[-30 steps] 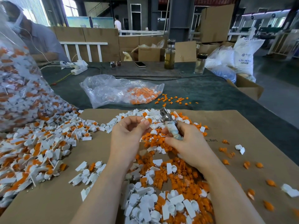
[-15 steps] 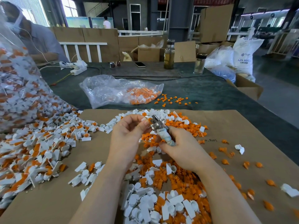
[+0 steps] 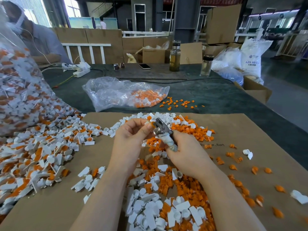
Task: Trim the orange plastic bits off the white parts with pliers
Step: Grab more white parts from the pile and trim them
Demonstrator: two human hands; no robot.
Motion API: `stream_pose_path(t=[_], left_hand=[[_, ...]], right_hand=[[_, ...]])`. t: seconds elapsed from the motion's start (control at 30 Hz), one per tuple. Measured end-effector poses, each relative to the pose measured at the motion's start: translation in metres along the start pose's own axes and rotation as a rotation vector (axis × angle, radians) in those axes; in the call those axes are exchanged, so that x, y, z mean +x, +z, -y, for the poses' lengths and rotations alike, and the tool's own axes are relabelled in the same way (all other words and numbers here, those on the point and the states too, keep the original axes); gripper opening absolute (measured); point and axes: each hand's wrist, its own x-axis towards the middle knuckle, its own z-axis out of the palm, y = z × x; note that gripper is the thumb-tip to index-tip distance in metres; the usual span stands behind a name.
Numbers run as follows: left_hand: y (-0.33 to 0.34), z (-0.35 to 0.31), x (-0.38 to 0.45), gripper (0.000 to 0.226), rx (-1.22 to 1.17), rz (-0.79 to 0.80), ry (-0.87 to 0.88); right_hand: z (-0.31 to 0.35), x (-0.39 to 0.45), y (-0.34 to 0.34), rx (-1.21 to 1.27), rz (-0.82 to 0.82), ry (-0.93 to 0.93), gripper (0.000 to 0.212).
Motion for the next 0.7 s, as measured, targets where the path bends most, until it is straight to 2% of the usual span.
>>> stream_pose_path(t=[0.1,0.2,0.3,0.4,0.53,0.7], left_hand=[[-0.008,-0.004,0.003,0.016,-0.172,-0.086,-0.138],[-0.028,-0.010,0.010,0.034,-0.509,-0.335,-0.297],[-0.054,-0.014,0.013,0.030,-0.898,-0.602,-0.311],[-0.074,-0.017,0.014,0.023,-1.209,-0.771,-0.246],[-0.086,-0.019,0.017,0.030,-1.337,-0.859,-0.159],[-0.092,-0.013,0.021,0.039,-1.381,-0.872,-0.106]], right_hand=[[-0.001,-0.001,0.004,-0.115,-0.046,-0.009,0.010],[-0.003,0.000,0.004,-0.161,-0.086,0.000,0.013],[-0.005,0.000,0.005,-0.173,-0.099,0.008,0.008],[-0.006,0.000,0.006,-0.188,-0.097,0.002,0.008],[-0.008,0.000,0.003,-0.204,-0.106,0.016,0.008],[-0.009,0.000,0.002,-0.214,-0.129,0.027,0.014]])
